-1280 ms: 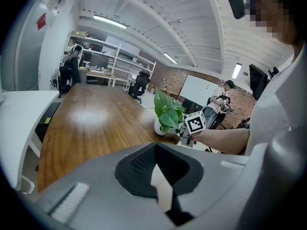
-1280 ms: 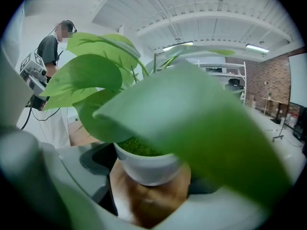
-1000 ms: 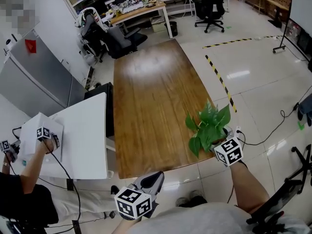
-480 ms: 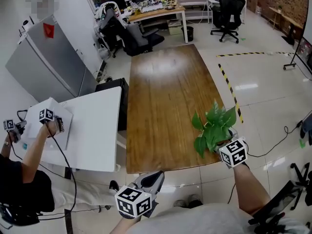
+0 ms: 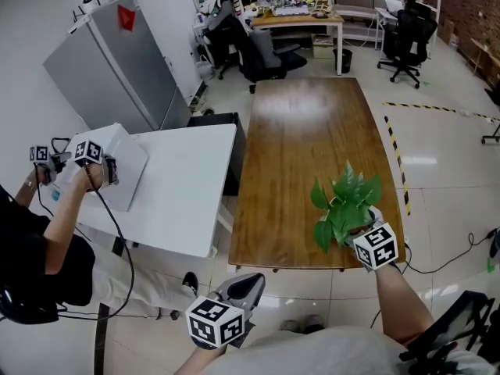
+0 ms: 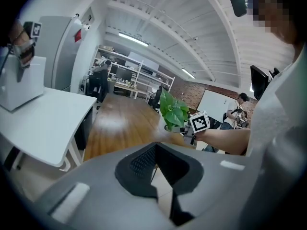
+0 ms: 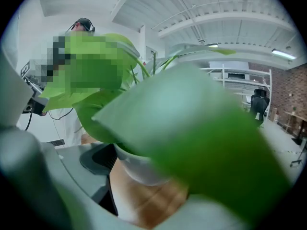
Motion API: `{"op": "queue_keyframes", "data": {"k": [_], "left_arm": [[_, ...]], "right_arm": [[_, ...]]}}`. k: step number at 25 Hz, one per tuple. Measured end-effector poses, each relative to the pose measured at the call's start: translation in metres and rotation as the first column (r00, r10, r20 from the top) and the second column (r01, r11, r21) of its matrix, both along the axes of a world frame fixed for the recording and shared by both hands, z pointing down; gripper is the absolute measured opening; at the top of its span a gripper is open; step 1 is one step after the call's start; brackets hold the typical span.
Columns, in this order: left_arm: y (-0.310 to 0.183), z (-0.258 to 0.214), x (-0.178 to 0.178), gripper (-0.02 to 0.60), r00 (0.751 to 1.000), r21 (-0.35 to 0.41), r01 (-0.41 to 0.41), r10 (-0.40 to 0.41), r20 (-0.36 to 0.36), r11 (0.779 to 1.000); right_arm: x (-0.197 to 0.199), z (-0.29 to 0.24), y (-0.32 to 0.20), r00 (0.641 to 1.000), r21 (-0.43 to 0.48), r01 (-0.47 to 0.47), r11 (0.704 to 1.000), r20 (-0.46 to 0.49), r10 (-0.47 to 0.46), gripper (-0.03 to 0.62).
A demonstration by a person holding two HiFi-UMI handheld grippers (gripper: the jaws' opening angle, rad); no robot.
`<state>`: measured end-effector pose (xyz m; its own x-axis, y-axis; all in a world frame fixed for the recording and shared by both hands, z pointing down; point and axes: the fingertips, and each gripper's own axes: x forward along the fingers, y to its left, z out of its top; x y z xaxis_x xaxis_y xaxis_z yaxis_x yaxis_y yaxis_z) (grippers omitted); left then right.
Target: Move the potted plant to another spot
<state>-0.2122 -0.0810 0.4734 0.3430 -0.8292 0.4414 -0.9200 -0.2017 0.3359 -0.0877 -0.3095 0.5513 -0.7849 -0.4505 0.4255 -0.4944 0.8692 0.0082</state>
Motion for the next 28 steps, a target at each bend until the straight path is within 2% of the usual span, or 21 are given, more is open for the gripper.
{"op": "queue_keyframes", "data": {"k": [6,12,19,24,28], "left_arm": [[0.024,0.007,-0.030,-0.006,0.994,-0.003,0.111,-0.111,-0.009,0.994],[0.055,0.008,-0.071,-0.006,0.971,-0.004,0.238,-0.238,-0.013,0.971],[0.097,0.016,-0.122,-0.006,0.931,-0.017,0.365,-0.365,-0.008,0.931],[0.123,0.014,-0.143,-0.006,0.909,-0.013,0.418,-0.418,0.006,0.909],[0.153,0.012,-0.156,-0.006,0.882,-0.021,0.471,-0.471,0.024,0.882]], "right_arm": [[-0.057,0.008,0.010,0.994,-0.007,0.109,0.994,-0.009,-0.109,0.456],[-0.127,0.007,0.028,0.974,-0.011,0.225,0.974,-0.006,-0.225,0.456],[-0.224,0.008,0.066,0.931,-0.009,0.365,0.931,0.015,-0.365,0.457],[-0.283,0.011,0.099,0.892,-0.008,0.451,0.892,0.029,-0.451,0.456],[-0.322,0.014,0.127,0.862,-0.014,0.505,0.863,0.045,-0.504,0.456]]}}
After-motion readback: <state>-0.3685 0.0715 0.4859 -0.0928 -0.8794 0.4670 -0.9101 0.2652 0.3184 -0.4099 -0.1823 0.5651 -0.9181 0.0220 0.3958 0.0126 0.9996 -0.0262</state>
